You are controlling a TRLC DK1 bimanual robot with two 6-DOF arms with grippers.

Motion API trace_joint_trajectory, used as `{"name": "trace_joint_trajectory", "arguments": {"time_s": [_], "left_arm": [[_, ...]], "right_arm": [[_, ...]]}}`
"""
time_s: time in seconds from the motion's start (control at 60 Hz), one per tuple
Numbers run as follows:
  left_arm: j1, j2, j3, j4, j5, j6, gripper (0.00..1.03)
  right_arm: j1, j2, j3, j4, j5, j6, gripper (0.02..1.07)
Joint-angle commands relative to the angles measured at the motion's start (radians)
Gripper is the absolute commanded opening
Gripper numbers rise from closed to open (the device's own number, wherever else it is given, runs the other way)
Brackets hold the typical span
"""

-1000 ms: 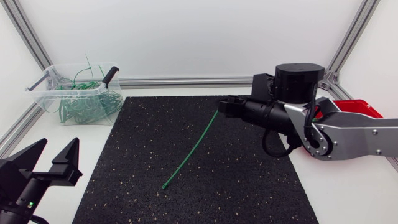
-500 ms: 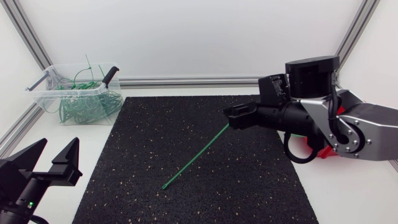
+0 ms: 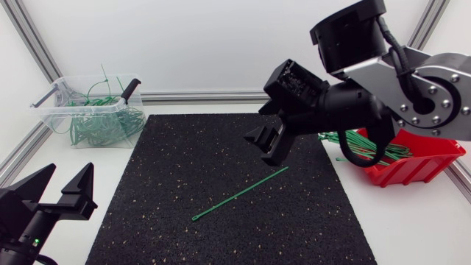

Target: Take a green cable tie from the red box, thread the tail through the head to close it, then place it in the transparent bin on the left.

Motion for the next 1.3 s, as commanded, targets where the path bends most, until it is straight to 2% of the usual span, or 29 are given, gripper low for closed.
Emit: {"name": "trace_joint_trajectory", "arguments": {"time_s": [0.0,0.133,0.283,0.333,0.467,0.733,0.867,0.967,1.05,1.233,1.283], "left_arm": [[-0.003,-0.007,-0.039,-0.023,-0.004,-0.018,0.99],[-0.003,-0.007,-0.039,-0.023,-0.004,-0.018,0.99],[-0.005,-0.007,-0.04,-0.021,-0.004,-0.018,0.99],[-0.005,-0.007,-0.039,-0.021,-0.004,-0.018,0.99],[-0.003,-0.006,-0.039,-0.021,-0.004,-0.018,0.99],[-0.006,-0.006,-0.04,-0.021,-0.004,-0.018,0.99],[-0.006,-0.006,-0.04,-0.021,-0.004,-0.018,0.99],[-0.006,-0.006,-0.039,-0.021,-0.004,-0.018,0.99],[-0.006,-0.006,-0.04,-0.021,-0.004,-0.018,0.99],[-0.006,-0.006,-0.04,-0.021,-0.004,-0.018,0.99],[-0.006,-0.006,-0.039,-0.021,-0.004,-0.018,0.99]], "right_arm": [[0.034,0.051,0.045,-0.042,-0.004,-0.084,0.93],[0.114,0.227,0.16,-0.247,0.014,-0.22,0.93],[0.14,0.358,0.241,-0.301,0.016,-0.269,0.94],[0.146,0.407,0.281,-0.345,0.013,-0.297,1.04],[0.169,0.516,0.37,-0.471,-0.013,-0.393,1.03],[0.241,0.626,0.401,-0.483,-0.016,-0.472,0.96],[0.261,0.674,0.41,-0.46,-0.024,-0.476,0.86],[0.278,0.684,0.401,-0.431,-0.035,-0.476,0.67],[0.293,0.684,0.385,-0.402,-0.041,-0.472,0.58],[0.327,0.684,0.327,-0.321,-0.012,-0.459,0.56],[0.336,0.681,0.307,-0.299,-0.007,-0.458,0.51]]}}
